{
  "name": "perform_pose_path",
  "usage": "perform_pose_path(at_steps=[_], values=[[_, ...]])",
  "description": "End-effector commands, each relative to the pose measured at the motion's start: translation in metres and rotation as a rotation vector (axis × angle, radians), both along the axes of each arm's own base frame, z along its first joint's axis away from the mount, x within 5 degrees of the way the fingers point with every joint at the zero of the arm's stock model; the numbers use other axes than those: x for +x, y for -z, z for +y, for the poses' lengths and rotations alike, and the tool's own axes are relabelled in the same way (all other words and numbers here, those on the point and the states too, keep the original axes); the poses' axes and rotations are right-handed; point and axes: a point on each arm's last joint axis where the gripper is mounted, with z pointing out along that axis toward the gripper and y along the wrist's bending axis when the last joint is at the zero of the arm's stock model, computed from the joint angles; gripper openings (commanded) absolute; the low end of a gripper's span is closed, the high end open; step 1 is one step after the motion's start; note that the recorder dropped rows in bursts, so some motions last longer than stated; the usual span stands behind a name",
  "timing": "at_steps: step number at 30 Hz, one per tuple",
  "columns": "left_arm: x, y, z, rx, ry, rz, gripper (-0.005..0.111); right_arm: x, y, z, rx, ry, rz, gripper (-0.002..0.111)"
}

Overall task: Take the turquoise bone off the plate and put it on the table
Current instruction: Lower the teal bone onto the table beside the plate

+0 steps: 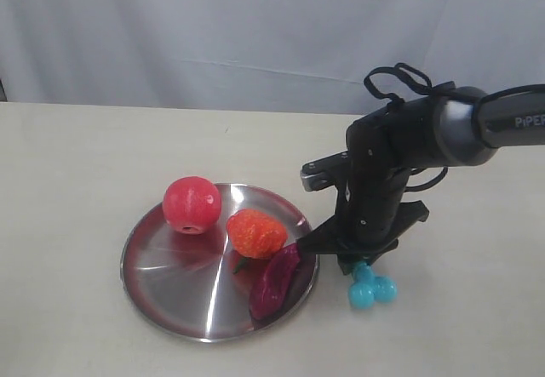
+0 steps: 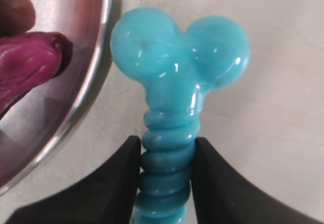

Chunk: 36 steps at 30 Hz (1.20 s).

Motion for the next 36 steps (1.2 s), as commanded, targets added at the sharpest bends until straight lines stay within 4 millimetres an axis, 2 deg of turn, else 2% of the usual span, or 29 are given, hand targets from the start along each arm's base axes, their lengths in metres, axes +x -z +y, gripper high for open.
perform_pose_path(at_steps=[1, 12, 14, 22, 27, 34, 36], values=[[0.0, 0.001, 0.0, -0.002, 0.006, 0.001, 0.0, -0.001, -0.001, -0.004, -0.043, 0.0, 0.012, 0.0], [0.0, 0.001, 0.0, 0.0, 0.007, 0.001, 0.0, -0.001, -0.001, -0.007, -0.071, 0.021, 0.008, 0.0], [0.0, 0.001, 0.0, 0.0, 0.007, 0.001, 0.0, -0.001, -0.001, -0.007, -0.078, -0.021, 0.013, 0.0], [0.0, 0.001, 0.0, 0.0, 0.007, 0.001, 0.0, 0.001, -0.002, 0.005, -0.093, -0.071, -0.026, 0.0], [0.0, 0.001, 0.0, 0.0, 0.007, 0.001, 0.0, 0.002, -0.002, 0.005, -0.074, 0.013, -0.049, 0.016], [0.0, 0.001, 0.0, 0.0, 0.007, 0.001, 0.0, 0.001, -0.002, 0.005, -0.079, 0.011, -0.03, 0.026], [0.0, 0.001, 0.0, 0.0, 0.007, 0.001, 0.0, 0.001, -0.002, 0.005, -0.078, 0.01, -0.036, 0.033]])
